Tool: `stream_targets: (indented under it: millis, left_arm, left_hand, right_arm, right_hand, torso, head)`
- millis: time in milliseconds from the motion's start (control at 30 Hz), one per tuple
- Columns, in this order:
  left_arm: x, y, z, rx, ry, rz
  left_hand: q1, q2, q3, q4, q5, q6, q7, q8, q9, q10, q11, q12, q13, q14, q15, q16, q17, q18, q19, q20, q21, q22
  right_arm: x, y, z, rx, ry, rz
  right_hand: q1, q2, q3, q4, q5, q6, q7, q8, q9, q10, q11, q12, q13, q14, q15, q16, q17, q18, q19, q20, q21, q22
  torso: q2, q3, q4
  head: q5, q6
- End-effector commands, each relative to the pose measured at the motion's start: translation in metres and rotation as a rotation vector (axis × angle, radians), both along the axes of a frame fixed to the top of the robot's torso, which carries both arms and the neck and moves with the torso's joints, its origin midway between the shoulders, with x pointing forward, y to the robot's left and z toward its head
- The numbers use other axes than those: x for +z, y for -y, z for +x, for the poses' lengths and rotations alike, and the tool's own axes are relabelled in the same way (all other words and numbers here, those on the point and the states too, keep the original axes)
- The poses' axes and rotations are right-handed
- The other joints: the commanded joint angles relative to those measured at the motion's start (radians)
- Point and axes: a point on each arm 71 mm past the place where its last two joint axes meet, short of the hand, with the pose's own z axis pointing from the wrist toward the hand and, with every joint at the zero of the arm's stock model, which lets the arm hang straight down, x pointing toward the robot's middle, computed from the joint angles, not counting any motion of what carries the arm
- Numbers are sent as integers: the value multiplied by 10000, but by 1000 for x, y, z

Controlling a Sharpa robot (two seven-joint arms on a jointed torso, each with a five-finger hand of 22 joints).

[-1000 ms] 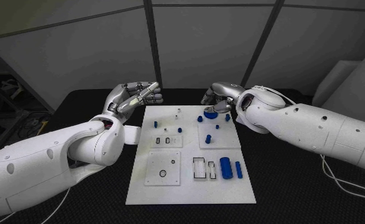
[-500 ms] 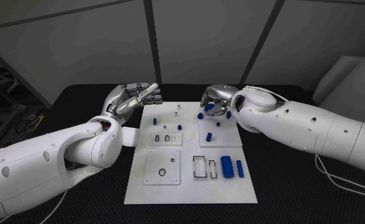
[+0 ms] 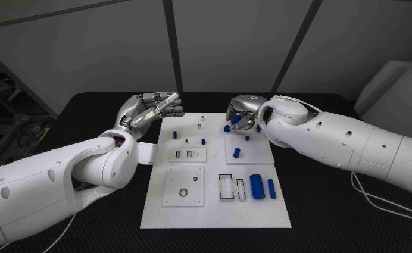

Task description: Assemble the parts on the task board

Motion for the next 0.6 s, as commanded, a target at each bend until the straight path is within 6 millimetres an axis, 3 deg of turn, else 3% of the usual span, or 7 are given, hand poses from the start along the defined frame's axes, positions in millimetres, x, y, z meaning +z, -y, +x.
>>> stream_targets:
  millis: [33,600]
  left_arm:
    - [2,2,-1,-187,123,-11]
    - [2,2,-2,-228,99,-17]
  left_hand:
    - [-67,27,-11,-39,-43,22,19,-63,-13,63,31,-58,-11,67,19,-32,12,-91,76,22,44,-2]
    - [-73,35,-13,-41,-41,18,28,-76,-13,57,37,-72,-11,67,23,-45,15,-92,78,23,41,-5]
  right_arm:
    - [0,-2,1,33,-32,-171]
    - [-3,-10,4,169,-227,-279]
  right_hand:
    - [106,39,42,42,-68,-65,7,-60,0,23,10,25,17,444,72,82,61,-213,73,-4,83,76]
    - [156,126,401,99,-138,-35,-14,-30,14,461,-63,102,39,476,28,602,625,-321,335,-20,682,867]
  torso:
    - [13,6,-12]
    - [46,15,-17]
  head:
    - [-1,-14]
    - [72,-97]
